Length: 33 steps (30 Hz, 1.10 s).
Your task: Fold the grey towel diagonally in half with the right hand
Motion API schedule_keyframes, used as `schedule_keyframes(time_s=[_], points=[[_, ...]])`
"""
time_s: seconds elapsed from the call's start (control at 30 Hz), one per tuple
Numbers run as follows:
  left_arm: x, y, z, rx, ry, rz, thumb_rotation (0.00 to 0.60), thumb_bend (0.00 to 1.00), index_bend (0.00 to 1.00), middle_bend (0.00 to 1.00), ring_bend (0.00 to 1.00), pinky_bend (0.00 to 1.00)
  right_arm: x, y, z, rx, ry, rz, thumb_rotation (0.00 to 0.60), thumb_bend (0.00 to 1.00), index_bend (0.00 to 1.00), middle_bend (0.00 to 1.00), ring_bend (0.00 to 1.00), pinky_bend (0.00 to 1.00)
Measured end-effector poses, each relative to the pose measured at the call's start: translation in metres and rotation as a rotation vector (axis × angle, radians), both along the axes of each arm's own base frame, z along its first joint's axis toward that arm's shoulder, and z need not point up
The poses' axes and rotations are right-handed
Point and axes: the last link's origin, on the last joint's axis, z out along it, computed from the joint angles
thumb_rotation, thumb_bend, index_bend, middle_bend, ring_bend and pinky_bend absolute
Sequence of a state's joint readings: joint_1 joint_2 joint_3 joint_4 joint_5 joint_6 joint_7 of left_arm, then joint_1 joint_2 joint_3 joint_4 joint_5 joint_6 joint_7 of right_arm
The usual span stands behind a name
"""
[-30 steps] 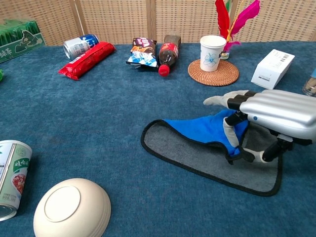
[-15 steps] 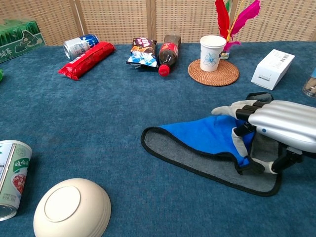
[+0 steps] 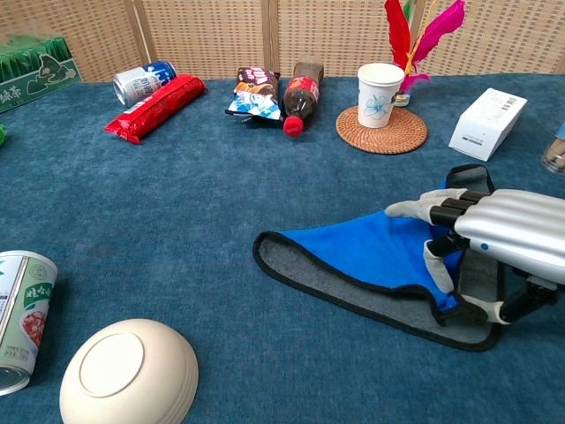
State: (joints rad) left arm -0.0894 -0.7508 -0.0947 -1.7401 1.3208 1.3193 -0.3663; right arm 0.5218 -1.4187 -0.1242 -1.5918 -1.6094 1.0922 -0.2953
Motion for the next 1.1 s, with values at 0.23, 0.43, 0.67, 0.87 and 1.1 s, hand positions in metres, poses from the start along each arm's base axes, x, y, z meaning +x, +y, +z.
schedule_keyframes(time_s=[0.23, 0.43, 0.67, 0.87, 1.1], points=[[0.000, 0.000, 0.000, 0.000, 0.001, 0.002, 0.600, 0.17, 0.06, 0.00, 0.00, 0.00, -0.006, 0.002, 0.000, 0.010, 0.007, -0.009, 0.600, 0.50, 0.78, 0.00, 0.00, 0.00], [0.001, 0.001, -0.002, -0.003, 0.006, 0.001, 0.600, 0.17, 0.06, 0.00, 0.00, 0.00, -0.006, 0.003, 0.000, 0.015, 0.006, 0.003, 0.600, 0.50, 0.78, 0.00, 0.00, 0.00], [0.000, 0.001, -0.001, 0.001, 0.006, 0.005, 0.600, 0.17, 0.06, 0.00, 0.00, 0.00, -0.010, 0.006, 0.002, 0.027, 0.008, 0.002, 0.600, 0.50, 0.78, 0.00, 0.00, 0.00], [0.001, 0.001, -0.002, -0.003, 0.007, 0.003, 0.600, 0.17, 0.06, 0.00, 0.00, 0.00, -0.012, 0.009, 0.004, 0.035, 0.008, -0.010, 0.600, 0.50, 0.78, 0.00, 0.00, 0.00], [0.001, 0.001, -0.002, -0.003, 0.006, 0.004, 0.600, 0.17, 0.06, 0.00, 0.00, 0.00, -0.012, 0.014, 0.004, 0.038, 0.007, 0.000, 0.600, 0.50, 0.78, 0.00, 0.00, 0.00]])
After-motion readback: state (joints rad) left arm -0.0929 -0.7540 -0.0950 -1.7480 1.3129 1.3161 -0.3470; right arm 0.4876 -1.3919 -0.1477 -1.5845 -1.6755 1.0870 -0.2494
